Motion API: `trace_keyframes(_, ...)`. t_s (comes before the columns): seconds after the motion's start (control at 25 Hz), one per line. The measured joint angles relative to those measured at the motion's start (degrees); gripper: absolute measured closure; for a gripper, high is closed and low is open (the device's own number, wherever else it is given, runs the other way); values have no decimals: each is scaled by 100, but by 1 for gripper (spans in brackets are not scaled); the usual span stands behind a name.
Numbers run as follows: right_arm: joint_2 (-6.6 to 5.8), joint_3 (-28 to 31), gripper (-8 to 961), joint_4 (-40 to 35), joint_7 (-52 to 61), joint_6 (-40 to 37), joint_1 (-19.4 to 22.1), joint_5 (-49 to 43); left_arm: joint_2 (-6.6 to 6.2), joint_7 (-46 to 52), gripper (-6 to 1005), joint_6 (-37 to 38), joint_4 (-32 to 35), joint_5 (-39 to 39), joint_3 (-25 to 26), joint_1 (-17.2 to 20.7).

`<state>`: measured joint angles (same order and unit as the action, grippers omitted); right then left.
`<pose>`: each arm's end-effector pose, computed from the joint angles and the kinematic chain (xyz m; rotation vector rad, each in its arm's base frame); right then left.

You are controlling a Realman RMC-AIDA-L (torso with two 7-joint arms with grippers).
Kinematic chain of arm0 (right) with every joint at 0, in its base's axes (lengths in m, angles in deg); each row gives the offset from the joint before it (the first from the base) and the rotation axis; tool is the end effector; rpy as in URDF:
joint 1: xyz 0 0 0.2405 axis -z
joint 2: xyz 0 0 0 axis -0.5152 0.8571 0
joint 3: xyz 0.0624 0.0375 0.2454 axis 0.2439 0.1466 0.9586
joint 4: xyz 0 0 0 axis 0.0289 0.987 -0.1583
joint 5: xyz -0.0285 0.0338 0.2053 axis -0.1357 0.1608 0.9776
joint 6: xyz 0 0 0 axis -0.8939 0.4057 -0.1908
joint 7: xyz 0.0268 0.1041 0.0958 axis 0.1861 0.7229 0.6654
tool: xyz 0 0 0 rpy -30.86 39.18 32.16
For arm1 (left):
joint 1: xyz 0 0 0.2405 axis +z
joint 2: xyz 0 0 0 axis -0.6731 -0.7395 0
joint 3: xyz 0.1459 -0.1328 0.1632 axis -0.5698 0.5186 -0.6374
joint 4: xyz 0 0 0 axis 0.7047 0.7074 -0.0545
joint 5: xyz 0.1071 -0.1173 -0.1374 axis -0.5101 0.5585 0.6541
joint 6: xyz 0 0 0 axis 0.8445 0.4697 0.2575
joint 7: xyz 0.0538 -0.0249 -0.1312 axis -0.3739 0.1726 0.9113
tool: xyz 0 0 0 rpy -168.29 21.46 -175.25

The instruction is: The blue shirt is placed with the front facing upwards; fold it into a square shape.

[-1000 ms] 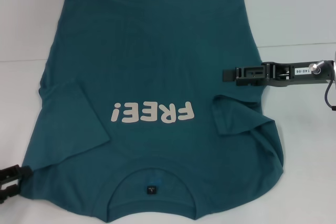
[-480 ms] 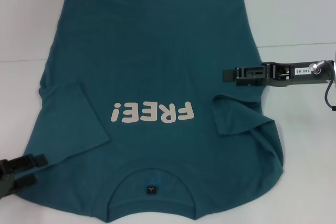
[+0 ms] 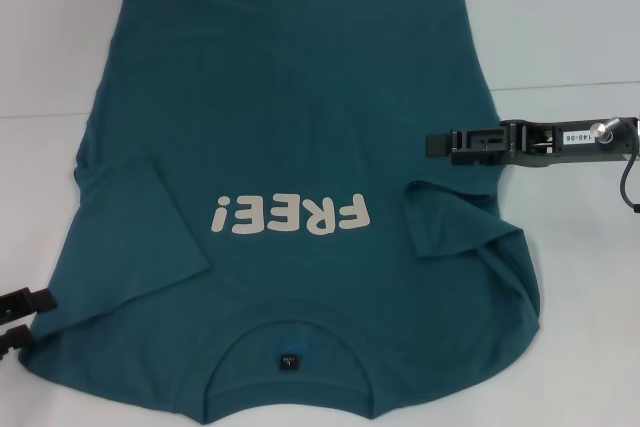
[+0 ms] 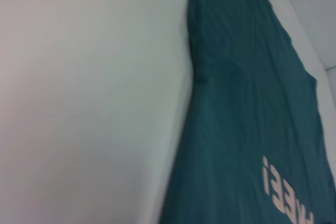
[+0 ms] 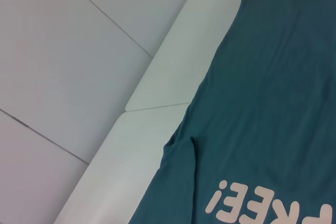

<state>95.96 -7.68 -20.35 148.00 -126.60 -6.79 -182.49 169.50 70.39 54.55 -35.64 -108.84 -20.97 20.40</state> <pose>0.2358 0.3915 0.0559 -2.4045 1.5245 0.6886 -0.3733 0.2872 0.0550 -1.6891 -2.0223 -0.7217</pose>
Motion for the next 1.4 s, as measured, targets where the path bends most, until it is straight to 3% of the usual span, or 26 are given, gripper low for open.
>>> trace_keyframes(0.8,0,0,185,23,-4,0,13,0,25,147,277,-280,4,-81,23,90)
trace_keyframes(1.4,1,0,186,53,-39,0,16,0,34,213,279,3,-158,-225,-211,-59)
